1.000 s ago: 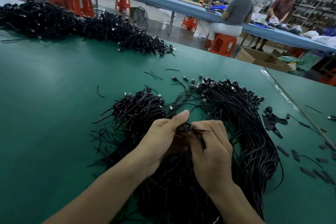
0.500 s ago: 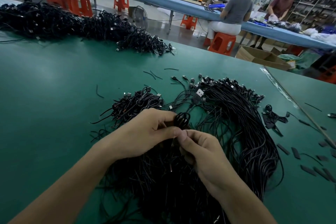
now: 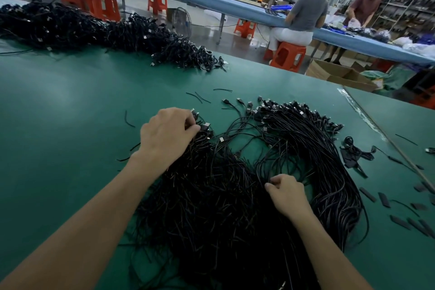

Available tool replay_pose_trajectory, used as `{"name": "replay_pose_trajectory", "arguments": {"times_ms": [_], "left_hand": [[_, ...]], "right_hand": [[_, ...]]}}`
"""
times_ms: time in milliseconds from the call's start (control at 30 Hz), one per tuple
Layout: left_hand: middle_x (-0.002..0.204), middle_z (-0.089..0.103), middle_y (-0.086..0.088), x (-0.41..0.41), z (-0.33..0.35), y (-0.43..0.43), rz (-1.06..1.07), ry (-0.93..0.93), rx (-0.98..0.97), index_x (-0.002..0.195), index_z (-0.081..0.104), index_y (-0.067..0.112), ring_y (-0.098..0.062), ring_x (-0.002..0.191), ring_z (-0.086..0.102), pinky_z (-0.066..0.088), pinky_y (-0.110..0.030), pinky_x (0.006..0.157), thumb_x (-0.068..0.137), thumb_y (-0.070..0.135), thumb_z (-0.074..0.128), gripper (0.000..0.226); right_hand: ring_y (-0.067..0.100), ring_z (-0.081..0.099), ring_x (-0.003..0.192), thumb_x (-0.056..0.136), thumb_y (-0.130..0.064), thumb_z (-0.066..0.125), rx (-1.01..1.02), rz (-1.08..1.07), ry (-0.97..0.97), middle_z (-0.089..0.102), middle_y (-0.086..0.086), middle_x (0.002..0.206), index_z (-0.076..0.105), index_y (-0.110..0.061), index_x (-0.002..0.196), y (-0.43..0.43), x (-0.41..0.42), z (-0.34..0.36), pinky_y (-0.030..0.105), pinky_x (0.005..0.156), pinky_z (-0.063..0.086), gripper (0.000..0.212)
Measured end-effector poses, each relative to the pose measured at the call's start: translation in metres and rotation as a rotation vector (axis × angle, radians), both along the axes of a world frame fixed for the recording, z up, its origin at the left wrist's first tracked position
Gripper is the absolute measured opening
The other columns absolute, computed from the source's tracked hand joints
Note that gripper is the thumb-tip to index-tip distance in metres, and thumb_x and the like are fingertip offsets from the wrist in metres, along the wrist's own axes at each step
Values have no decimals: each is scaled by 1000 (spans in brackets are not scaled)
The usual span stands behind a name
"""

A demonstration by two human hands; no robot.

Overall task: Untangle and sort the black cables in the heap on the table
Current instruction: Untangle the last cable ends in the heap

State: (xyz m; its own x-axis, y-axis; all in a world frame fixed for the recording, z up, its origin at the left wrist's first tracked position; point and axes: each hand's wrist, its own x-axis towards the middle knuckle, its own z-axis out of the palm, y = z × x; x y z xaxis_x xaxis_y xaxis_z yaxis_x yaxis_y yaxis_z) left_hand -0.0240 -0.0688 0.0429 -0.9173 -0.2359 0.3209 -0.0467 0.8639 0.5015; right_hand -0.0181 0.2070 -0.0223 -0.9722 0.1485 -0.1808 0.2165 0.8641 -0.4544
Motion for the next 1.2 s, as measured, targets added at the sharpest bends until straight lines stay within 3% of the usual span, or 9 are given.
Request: {"name": "replay_pose_trajectory", "arguments": {"times_ms": [233, 333, 400, 500, 667, 800, 933, 1067, 1200], "left_hand": [[91, 63, 11, -2, -1, -10, 7, -13, -28, 98, 74, 33, -14, 79, 51, 39, -32, 68, 94, 37, 65, 11], [102, 67, 4, 2, -3, -6, 7, 114, -51, 108, 72, 27, -18, 89, 59, 45, -34, 71, 96, 32, 63, 16], [98, 67, 1, 9, 0, 2, -49, 307, -72, 103, 72, 20, -19, 90, 59, 47, -33, 74, 95, 28, 64, 13], [81, 67, 6, 22, 2, 21, -309, 502, -108, 95, 72, 18, -7, 73, 52, 46, -24, 63, 89, 21, 72, 7], [88, 65, 11, 23, -15, 57, -710, 66, 153, 136, 43, 34, -7, 78, 64, 55, -28, 83, 84, 25, 66, 57], [120, 66, -7, 18, -74, 46, -596, -346, 644, 138, 53, 19, -26, 113, 64, 50, -45, 101, 103, 14, 53, 35], [92, 69, -5, 20, -38, 50, -411, 161, 749, 97, 68, 24, -17, 84, 65, 56, -38, 74, 106, 28, 44, 26], [85, 68, 1, 33, 5, 43, -347, 611, 947, 88, 55, 27, -19, 81, 69, 59, -35, 75, 104, 31, 38, 23], [58, 45, 7, 48, 33, 36, -393, 778, 690, 80, 49, 31, -6, 48, 39, 33, -16, 47, 93, 23, 63, 20]], "right_hand": [[12, 53, 59, 97, -21, 54, -102, -136, 110, 64, 0, 76, 62, -11, 84, 4, -7, -2, 28, 53, 41, 18], [17, 42, 57, 102, -10, 45, -542, -295, 89, 48, 5, 66, 58, -4, 91, 0, -11, 9, 38, 53, 42, 17], [14, 30, 53, 104, -10, 39, -732, -362, 78, 36, 2, 63, 58, 0, 98, -6, -10, 23, 32, 46, 33, 22], [11, 36, 51, 104, -29, 44, -427, -148, 272, 42, -6, 57, 62, -12, 89, -19, 2, 44, 32, 51, 33, 29], [-4, 52, 57, 96, -35, 56, -418, 417, 562, 59, -17, 62, 60, -22, 70, -80, 56, 92, 10, 55, 37, 29], [0, 63, 77, 97, -32, 56, -581, 804, 419, 62, -20, 74, 66, -31, 88, -106, 90, 119, 8, 68, 42, 14], [-2, 47, 51, 91, -24, 59, -651, 655, 568, 53, -12, 57, 64, -19, 71, -89, 90, 125, 7, 50, 34, 22], [1, 37, 41, 94, -20, 62, -571, 237, 725, 46, -13, 47, 59, -13, 64, -51, 66, 113, 10, 42, 28, 32], [7, 44, 44, 99, -29, 56, -232, 64, 763, 50, -8, 48, 58, -21, 66, -12, 47, 94, 14, 40, 32, 34]]}}
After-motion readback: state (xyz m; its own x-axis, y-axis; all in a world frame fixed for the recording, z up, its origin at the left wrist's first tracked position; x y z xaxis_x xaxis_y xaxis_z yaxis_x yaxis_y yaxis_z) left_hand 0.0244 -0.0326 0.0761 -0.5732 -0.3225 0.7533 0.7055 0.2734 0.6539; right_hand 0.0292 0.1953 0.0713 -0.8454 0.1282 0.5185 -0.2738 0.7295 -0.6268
